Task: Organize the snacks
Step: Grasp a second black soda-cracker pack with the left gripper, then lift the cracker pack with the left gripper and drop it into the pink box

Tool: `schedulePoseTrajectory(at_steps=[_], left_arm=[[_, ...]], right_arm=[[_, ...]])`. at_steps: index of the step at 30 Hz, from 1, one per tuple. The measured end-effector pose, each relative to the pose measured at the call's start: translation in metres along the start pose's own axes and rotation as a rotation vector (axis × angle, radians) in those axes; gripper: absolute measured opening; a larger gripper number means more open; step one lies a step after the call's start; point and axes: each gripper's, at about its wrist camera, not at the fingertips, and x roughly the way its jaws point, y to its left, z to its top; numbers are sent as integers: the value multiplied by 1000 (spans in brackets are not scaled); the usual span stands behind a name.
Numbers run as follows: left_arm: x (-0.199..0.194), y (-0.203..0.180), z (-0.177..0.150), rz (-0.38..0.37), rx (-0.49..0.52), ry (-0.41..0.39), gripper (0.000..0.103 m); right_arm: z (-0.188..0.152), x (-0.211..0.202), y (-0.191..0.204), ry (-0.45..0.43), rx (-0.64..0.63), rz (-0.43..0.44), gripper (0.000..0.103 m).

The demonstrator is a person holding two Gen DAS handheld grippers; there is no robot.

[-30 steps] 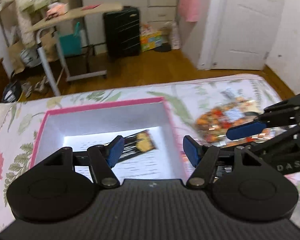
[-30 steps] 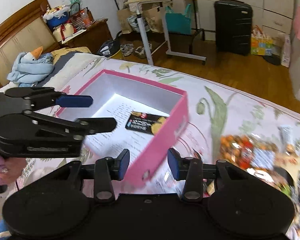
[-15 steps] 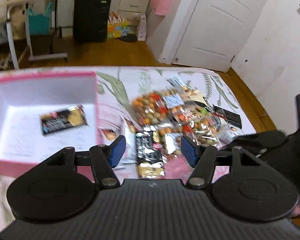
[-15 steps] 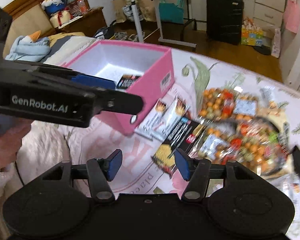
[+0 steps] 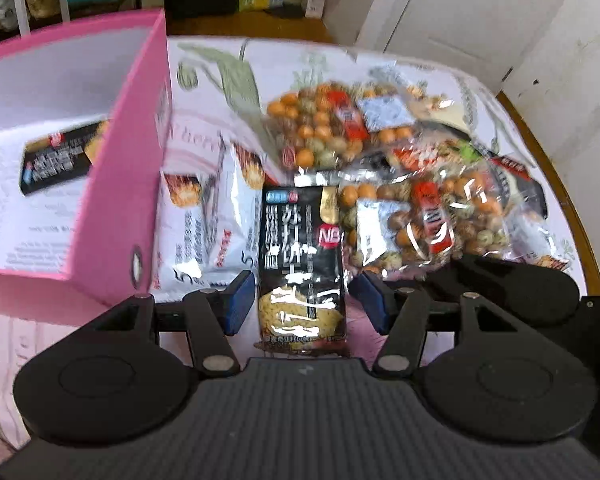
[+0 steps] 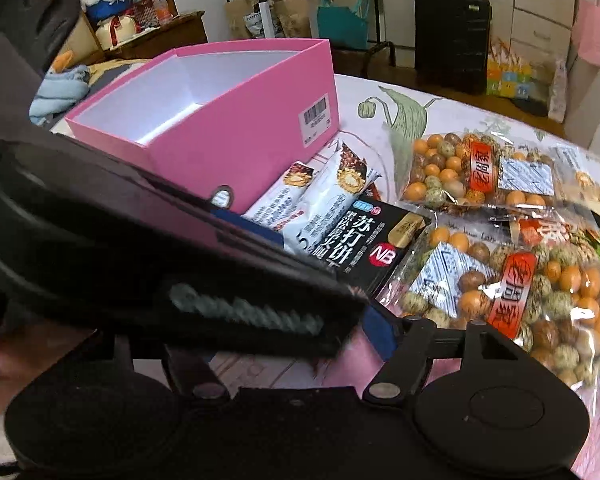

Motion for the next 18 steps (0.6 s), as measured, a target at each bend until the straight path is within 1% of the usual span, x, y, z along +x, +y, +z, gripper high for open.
schedulePoseTrajectory(at_steps=[3, 5, 8, 9, 12, 13, 15, 16, 17, 18], left_arm=[[9, 5, -3, 30, -19, 1, 59], [17, 8, -5, 56, -23, 21, 60], [23, 12, -8, 26, -41, 44, 59], [23, 13, -8, 11, -45, 43, 57], [24, 18, -7, -65, -61, 75, 55], [23, 17, -8, -71, -59, 79, 53], [23, 16, -9, -58, -51, 74, 49], [22, 16, -9, -57, -50, 70, 49], [21, 15, -10, -59, -51, 69, 48], [19, 15, -11, -60, -51, 70, 48]], right_arm=[[-3, 11, -1, -6, -21, -13, 78], [-9, 17, -2, -21, -27, -8, 81], [-23, 18, -2, -80, -53, 3, 83], [-26, 17, -1, -91, -70, 0, 83], [-24, 17, 1, -95, -70, -6, 83], [-23, 18, 1, -98, -66, -8, 83], [-23, 19, 1, -105, -71, -14, 83], [-22, 19, 2, -104, -73, -18, 80], [-22, 18, 3, -104, -78, -30, 74], [-22, 17, 5, -98, -88, -50, 73]])
